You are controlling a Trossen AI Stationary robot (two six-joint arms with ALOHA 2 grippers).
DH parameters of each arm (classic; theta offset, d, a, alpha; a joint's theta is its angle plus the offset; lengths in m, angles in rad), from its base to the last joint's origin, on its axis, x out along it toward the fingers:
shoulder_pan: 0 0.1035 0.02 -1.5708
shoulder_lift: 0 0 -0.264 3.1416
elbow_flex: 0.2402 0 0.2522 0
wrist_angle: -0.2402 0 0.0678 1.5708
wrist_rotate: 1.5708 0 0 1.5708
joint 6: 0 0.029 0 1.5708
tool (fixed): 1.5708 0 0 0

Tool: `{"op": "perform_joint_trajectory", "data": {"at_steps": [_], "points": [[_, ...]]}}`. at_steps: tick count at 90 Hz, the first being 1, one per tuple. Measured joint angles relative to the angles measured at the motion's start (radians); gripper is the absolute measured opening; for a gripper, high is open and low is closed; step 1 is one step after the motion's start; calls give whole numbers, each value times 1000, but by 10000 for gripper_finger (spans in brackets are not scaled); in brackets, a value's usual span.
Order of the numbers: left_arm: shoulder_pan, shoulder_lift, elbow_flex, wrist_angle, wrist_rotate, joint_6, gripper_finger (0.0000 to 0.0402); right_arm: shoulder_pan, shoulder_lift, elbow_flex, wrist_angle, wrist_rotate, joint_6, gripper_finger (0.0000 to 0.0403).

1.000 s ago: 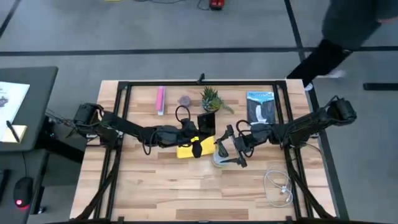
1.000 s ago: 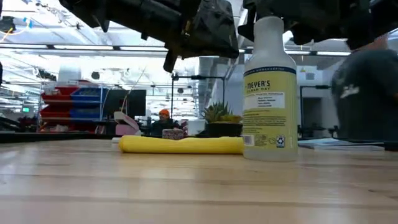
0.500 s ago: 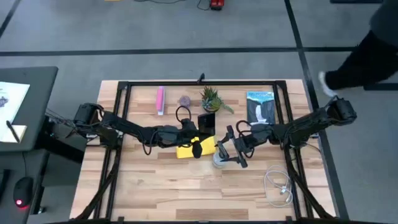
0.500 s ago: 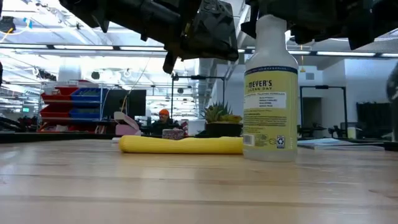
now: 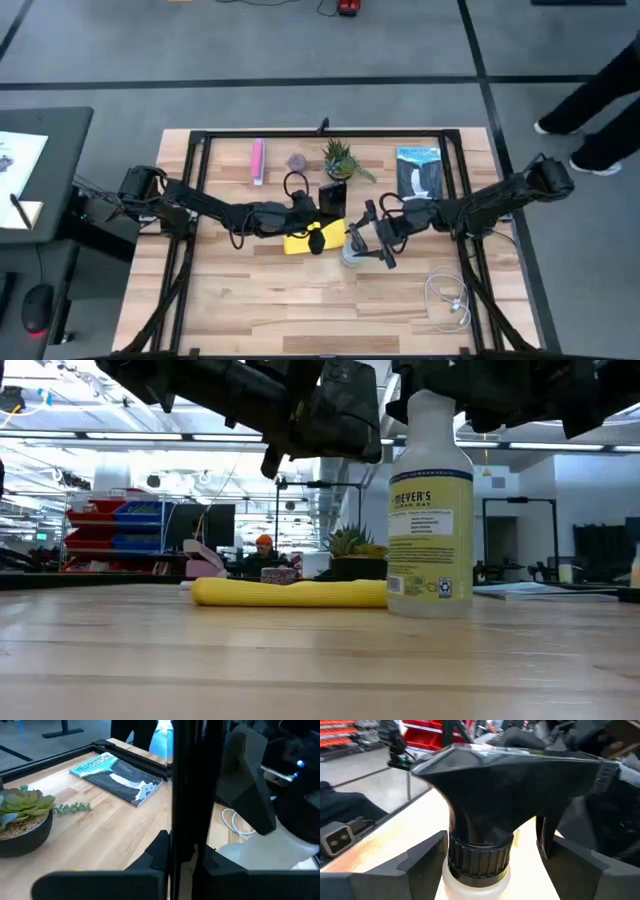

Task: Apply microfiber cloth
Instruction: Spray the back of the cellphone with the spray bottle

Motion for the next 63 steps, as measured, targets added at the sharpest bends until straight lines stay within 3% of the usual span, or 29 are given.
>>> {"op": "perform_joint_trajectory", "data": {"at_steps": [36, 63], "points": [[0, -9, 0, -39, -25, 2, 11, 12, -41, -2, -79, 20, -10, 292], [-7, -30, -1, -78, -25, 5, 11, 31, -41, -9, -147, 19, -131, 311]]}}
